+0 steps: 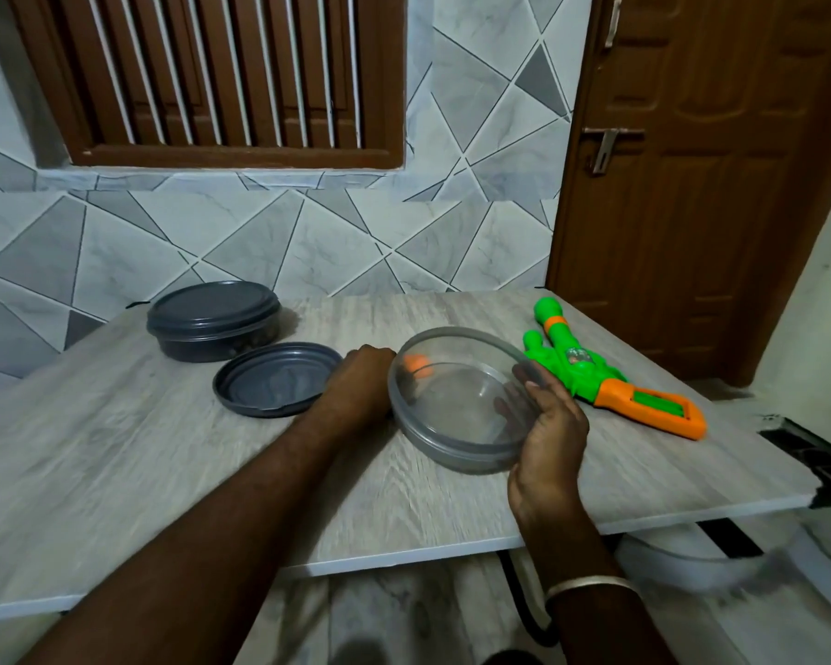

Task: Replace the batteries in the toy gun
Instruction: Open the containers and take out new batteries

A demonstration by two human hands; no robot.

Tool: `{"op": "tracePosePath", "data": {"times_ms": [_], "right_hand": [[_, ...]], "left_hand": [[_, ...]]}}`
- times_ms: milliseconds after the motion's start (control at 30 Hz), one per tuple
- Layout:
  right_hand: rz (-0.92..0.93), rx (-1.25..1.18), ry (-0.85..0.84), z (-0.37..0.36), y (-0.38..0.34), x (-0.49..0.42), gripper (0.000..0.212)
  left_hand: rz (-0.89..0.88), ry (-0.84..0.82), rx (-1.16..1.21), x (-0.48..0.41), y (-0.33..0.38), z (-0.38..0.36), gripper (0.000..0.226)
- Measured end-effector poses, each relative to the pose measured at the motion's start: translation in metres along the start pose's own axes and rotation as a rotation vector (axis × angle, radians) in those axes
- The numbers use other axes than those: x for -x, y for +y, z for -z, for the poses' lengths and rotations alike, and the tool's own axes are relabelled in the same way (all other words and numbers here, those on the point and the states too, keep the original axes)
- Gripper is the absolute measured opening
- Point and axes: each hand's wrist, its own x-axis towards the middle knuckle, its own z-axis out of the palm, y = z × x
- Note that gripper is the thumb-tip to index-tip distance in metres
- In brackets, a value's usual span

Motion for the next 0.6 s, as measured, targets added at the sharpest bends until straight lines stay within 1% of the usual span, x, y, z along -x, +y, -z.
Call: {"op": "tracePosePath", "data": {"times_ms": [133,200,400,600], "right_hand": [[0.0,0.005,0.004,-0.001,-0.001,0.001,0.036],[-0.001,0.001,0.008,-0.001,-0.002,0.002,0.036],[0.0,-0.002,0.021,-0.001,-0.002,0.001,0.037],[-0.001,-0.025,0.019,0.0,0.0,0.001,0.036]], "left_hand": [[0.009,0.01,0.003,0.005,0.003,0.004,0.015],[0.012,0.017,0.008,0.005,0.005,0.002,0.018],[0.019,0.005,0.035,0.012,0.009,0.002,0.014],[0.025,0.04,0.029,0.015,0.008,0.0,0.016]]}}
